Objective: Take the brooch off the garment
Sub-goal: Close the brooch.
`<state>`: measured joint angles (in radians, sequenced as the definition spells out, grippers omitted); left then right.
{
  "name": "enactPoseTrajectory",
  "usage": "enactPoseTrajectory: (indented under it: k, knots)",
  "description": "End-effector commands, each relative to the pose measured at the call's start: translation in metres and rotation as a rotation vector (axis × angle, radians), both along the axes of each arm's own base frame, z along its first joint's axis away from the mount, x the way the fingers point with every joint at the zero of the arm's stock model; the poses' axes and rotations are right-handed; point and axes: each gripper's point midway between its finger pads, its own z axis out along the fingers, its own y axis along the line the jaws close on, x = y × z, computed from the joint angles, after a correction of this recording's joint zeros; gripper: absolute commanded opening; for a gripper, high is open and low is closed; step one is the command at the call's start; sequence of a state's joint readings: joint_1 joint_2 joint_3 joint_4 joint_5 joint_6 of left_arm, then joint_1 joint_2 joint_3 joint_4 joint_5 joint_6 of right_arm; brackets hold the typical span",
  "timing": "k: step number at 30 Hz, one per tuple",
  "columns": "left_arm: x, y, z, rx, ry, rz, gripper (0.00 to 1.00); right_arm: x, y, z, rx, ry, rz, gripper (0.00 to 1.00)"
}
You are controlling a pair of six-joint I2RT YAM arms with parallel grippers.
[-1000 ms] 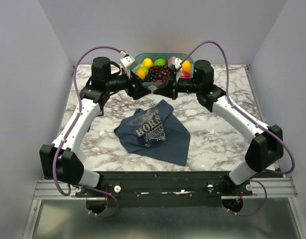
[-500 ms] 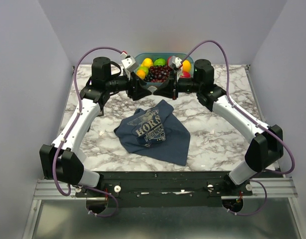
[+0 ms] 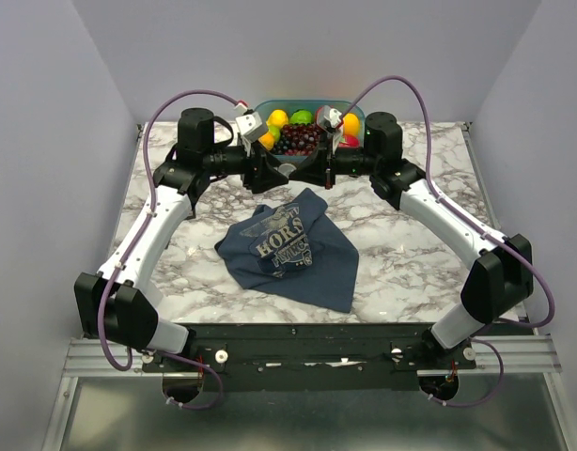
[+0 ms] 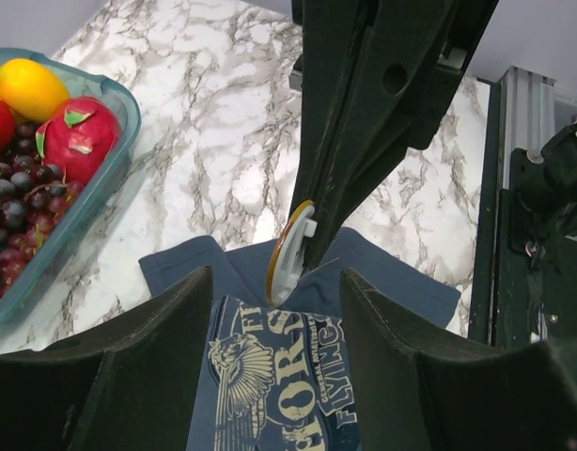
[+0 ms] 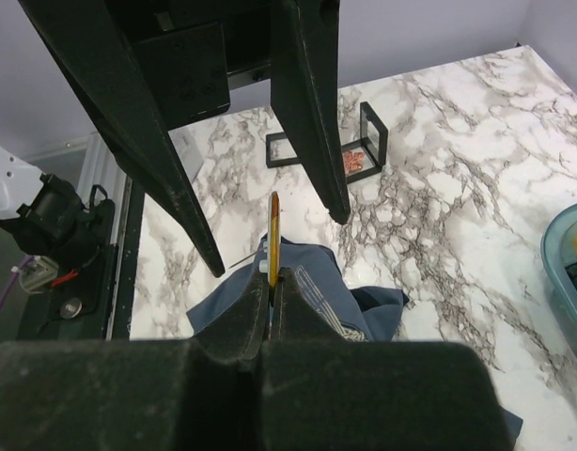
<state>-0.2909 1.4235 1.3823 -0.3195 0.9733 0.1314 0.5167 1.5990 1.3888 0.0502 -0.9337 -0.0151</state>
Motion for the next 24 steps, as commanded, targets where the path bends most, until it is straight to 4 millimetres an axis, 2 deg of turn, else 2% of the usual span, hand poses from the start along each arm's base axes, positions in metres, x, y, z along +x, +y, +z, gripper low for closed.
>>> enactPoseTrajectory:
  k: [1, 7, 11, 17, 21, 24]
  knots:
    - [0.001, -0.007, 0.016, -0.020, -0.037, -0.014, 0.63, -0.001, 0.000, 0.003, 0.000, 0.015, 0.018, 0.00]
    - [0.006, -0.010, 0.014, -0.019, -0.027, -0.003, 0.59, -0.001, 0.001, 0.004, -0.005, 0.005, 0.020, 0.00]
    - [0.007, -0.010, 0.012, -0.010, -0.031, -0.007, 0.60, 0.000, 0.000, 0.004, -0.007, 0.005, 0.015, 0.00]
    - [-0.008, -0.006, 0.016, 0.012, -0.070, -0.050, 0.74, 0.003, 0.000, 0.000, -0.012, 0.027, -0.003, 0.00]
    - [-0.016, 0.000, 0.003, 0.057, -0.078, -0.058, 0.75, 0.003, -0.001, -0.001, -0.012, 0.034, -0.003, 0.00]
    - [-0.017, -0.002, 0.000, 0.052, -0.068, -0.067, 0.70, 0.004, 0.000, -0.002, -0.012, 0.033, 0.003, 0.00]
